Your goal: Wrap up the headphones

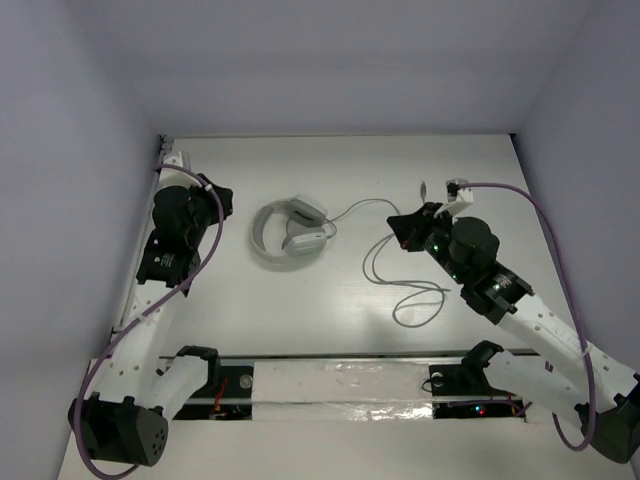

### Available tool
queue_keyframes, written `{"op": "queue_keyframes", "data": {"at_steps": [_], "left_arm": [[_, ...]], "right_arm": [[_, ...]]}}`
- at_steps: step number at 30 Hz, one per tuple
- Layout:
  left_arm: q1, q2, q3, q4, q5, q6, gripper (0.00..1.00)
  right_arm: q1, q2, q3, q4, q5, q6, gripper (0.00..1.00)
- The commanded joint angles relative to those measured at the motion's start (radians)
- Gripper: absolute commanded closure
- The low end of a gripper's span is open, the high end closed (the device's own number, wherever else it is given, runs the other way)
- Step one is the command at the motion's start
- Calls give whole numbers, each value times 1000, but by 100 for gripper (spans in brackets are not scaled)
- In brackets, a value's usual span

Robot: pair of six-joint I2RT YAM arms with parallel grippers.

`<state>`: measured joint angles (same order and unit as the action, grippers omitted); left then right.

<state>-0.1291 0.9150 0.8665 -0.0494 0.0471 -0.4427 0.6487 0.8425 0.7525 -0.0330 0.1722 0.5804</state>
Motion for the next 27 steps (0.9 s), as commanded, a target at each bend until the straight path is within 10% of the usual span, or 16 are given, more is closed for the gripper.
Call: {"op": "queue_keyframes", "data": {"at_steps": [1,12,19,27], "left_arm": [[2,8,8,39,-98,-54,100],[-220,238,-50,-39,-594,-117,100],[-221,363,-93,25,-520,-171,45],[-221,604,-61,75,-371,-113,37]], "right_arm": [[3,-23,4,96,-56,-4,100],[3,12,-22,157,-131,-30,92],[3,15,-18,139,-165,-37,38],[3,29,-25,146,-165,-39,35]]}}
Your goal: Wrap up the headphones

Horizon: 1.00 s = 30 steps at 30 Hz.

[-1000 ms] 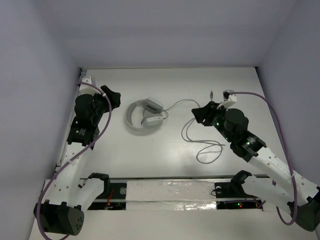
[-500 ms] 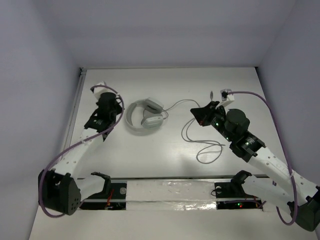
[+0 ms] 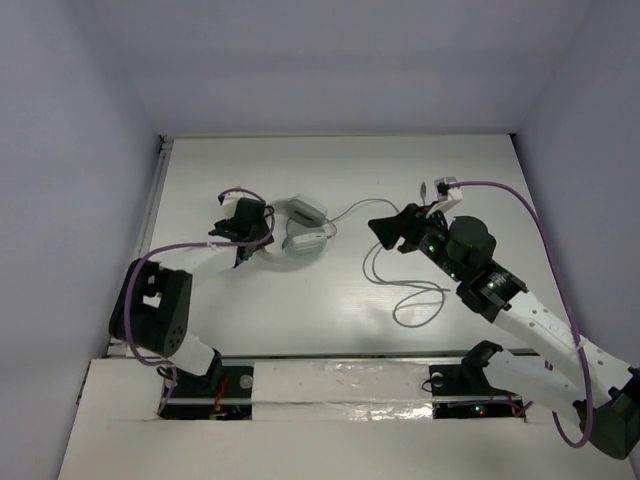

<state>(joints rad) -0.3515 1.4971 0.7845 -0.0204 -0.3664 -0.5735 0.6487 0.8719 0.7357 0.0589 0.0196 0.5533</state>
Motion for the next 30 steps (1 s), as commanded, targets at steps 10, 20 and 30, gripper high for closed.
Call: {"op": "queue_keyframes", "data": {"at_steps": [10,20,30], "left_arm": [[2,158,55,100,98,27,47],[2,85,84,59,139,26,100],[46,-195,516,-322,358,259,100]], "right_arm": [[3,32,-2,68,-58,-10,35],[3,39,-7,64,-24,-13,39],[3,87,10,59,37,-73,84]]}}
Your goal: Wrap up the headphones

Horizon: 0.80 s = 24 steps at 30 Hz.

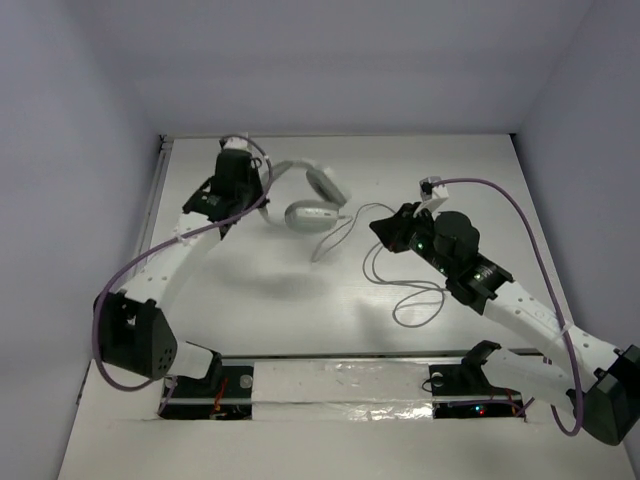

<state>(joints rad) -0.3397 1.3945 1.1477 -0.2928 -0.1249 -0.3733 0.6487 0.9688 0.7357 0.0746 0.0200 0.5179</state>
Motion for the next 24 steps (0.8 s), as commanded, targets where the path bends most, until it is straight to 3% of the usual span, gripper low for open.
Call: {"op": "queue_keyframes", "data": {"at_steps": [1,2,3,6,10,17,19,22,24], "left_arm": [[50,-98,179,-63,157,63,100],[68,-110,216,-68,221,66,100],[106,-114,231,-65,256,66,100],[155,-117,286,-66,333,70,100],[168,-123,362,-88,425,74,100],[188,-143,454,-131,470,94,100],[198,-138,475,-106,479,71,100],[199,-89,564,-95,478,57,100],[208,-42,635,-92,511,40,100]], "right_arm": [[3,-15,8,44,55,-45,73],[3,-18,-1,50,61,-53,48],[3,-21,-5,56,61,-76,39],[3,-33,-38,106,38,-97,22],[3,7,-44,203,18,-139,10],[3,189,60,228,-127,-263,13],[3,196,67,208,-150,-285,16],[3,147,27,258,-179,-265,27],[3,128,-16,309,-195,-248,26]]}}
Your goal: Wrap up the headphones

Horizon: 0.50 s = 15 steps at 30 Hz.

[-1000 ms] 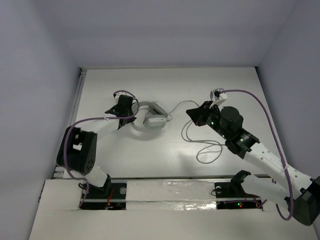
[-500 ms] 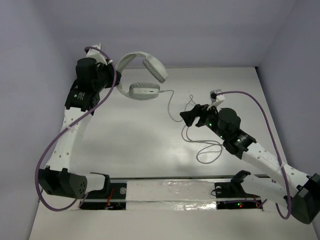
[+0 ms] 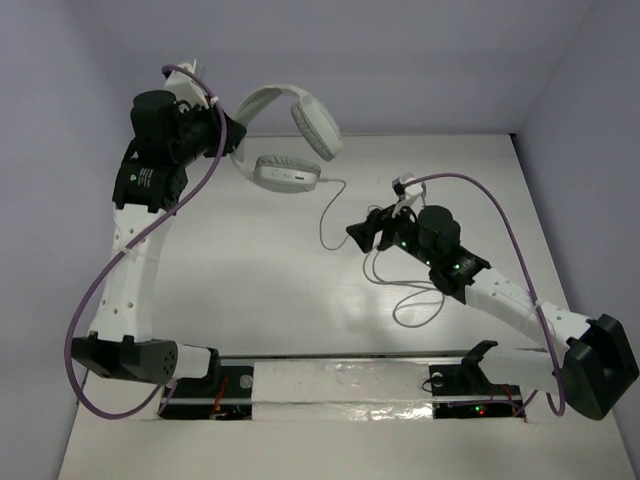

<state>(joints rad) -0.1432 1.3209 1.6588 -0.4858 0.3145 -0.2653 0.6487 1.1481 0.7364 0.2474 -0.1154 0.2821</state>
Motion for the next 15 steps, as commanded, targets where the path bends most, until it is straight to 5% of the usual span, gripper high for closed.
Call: {"op": "queue_keyframes", "data": {"at_steps": [1,4,15], "left_arm": [[11,43,134,119,84,-75,100],[11,63,151,157,149,-115,100],[11,43,167,161,201,-135,100]], "right_arm": [[3,-53,-23,142,-72,-17,24],[3,8,14,96,-41,-61,14],[3,232,149,43,31,-176,14]]}}
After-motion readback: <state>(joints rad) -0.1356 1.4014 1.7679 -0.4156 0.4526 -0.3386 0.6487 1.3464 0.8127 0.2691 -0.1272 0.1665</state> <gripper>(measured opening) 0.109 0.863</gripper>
